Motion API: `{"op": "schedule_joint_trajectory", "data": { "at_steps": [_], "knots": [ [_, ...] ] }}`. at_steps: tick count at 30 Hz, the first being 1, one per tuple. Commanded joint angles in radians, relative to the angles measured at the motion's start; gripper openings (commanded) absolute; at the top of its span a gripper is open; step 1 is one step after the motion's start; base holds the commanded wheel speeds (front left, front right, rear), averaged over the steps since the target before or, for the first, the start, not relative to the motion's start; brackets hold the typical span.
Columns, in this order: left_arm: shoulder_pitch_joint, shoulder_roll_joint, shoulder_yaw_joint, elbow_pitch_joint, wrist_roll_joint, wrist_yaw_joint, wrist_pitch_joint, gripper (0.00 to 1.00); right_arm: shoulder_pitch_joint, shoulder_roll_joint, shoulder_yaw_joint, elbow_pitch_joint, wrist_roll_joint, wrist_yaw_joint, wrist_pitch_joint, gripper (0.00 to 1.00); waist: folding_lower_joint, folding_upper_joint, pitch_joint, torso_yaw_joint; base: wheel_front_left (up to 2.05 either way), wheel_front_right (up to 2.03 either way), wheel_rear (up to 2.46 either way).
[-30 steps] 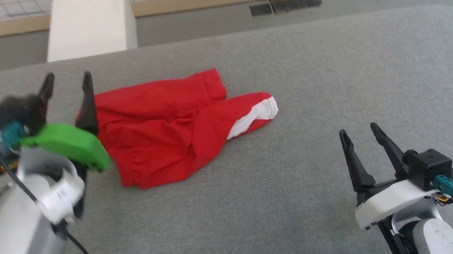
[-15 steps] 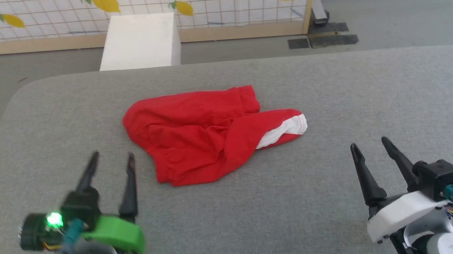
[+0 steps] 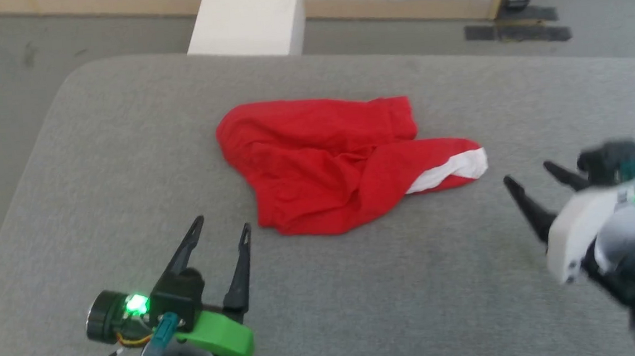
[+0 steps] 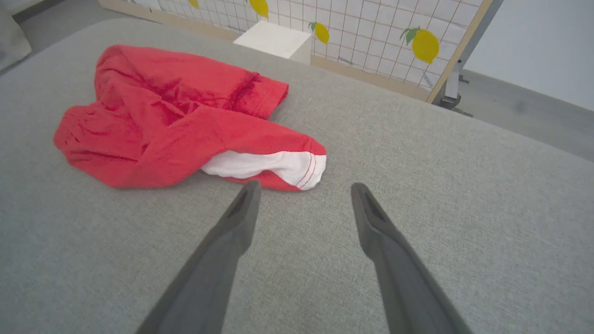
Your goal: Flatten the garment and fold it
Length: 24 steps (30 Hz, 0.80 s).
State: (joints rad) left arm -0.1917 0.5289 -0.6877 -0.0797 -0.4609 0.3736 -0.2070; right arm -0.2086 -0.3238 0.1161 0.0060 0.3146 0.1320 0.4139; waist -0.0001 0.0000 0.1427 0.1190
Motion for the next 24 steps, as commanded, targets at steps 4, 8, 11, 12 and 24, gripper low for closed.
{"op": "schedule_joint_trajectory", "data": {
  "at_steps": [4, 8, 11, 12, 24],
  "knots": [
    [-0.051, -0.032, -0.009, 0.016, 0.015, -0.016, -0.011, 1.0, -0.16, -0.061, -0.002, 0.074, 0.104, -0.001, 0.209, 1.0, 0.0001, 0.0, 0.129, 0.13, 0.0, 0.0, 0.0],
    [-0.073, -0.057, -0.008, 0.025, 0.013, -0.021, -0.022, 1.0, -0.267, -0.084, -0.002, 0.149, 0.141, -0.001, 0.381, 1.0, 0.0001, 0.0, 0.171, 0.177, 0.0, 0.0, 0.0],
    [-0.086, -0.074, -0.01, 0.033, 0.015, -0.026, -0.028, 1.0, -0.318, -0.096, -0.008, 0.201, 0.143, -0.001, 0.47, 1.0, 0.0001, 0.0, 0.196, 0.21, 0.0, 0.0, 0.0],
    [-0.091, -0.079, -0.011, 0.036, 0.015, -0.028, -0.03, 1.0, -0.333, -0.098, -0.012, 0.219, 0.137, -0.001, 0.496, 1.0, 0.0001, 0.0, 0.204, 0.219, 0.0, 0.0, 0.0],
    [-0.102, -0.117, -0.015, 0.068, 0.019, -0.037, -0.045, 1.0, -0.342, -0.118, 0.035, 0.292, 0.074, -0.001, 0.521, 1.0, 0.0001, 0.0, 0.244, 0.265, 0.0, 0.0, 0.0]
  ]
}}
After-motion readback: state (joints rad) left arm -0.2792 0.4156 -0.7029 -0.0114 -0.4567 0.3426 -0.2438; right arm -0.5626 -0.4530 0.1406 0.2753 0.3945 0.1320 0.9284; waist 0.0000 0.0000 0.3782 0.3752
